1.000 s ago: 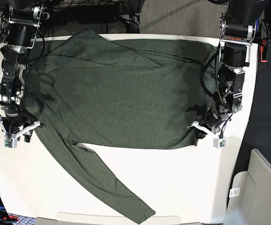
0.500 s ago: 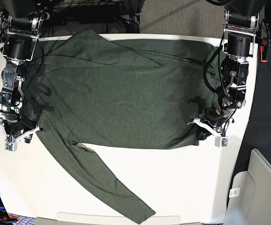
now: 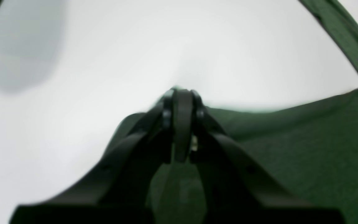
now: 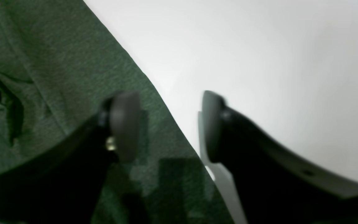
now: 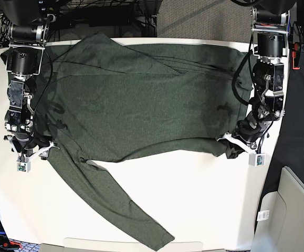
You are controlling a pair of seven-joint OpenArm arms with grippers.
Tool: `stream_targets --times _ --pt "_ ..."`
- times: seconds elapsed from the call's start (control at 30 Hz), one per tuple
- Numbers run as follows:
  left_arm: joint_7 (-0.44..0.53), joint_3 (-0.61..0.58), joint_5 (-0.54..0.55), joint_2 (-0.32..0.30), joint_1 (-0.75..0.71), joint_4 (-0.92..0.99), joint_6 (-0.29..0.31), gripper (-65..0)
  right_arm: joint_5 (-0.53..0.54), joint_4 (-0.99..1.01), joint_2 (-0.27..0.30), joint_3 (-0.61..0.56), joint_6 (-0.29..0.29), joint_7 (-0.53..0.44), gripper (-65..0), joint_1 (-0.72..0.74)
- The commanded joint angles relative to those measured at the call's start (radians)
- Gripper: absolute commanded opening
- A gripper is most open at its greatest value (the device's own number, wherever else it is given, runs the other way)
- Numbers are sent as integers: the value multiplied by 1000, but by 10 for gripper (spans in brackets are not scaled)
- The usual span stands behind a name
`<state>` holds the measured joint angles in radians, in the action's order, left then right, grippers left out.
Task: Fold the T-shirt properly
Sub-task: 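Close both grippers on the shirt's side edges near the hem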
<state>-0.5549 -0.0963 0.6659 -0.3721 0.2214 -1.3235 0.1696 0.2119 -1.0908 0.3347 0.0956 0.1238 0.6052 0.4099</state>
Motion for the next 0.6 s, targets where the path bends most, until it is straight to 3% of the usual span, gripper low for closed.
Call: stream_targets --times 0.0,0.37,0.57 --pt "19 19 12 -15 23 -18 3 -650 4 -19 17 2 -2 -24 -276 28" --pt "28 20 12 -12 20 51 0 -647 4 -13 16 0 0 -24 -251 27" --pt "31 19 10 5 134 252 -2 -533 4 -13 -9 0 0 -24 -251 19"
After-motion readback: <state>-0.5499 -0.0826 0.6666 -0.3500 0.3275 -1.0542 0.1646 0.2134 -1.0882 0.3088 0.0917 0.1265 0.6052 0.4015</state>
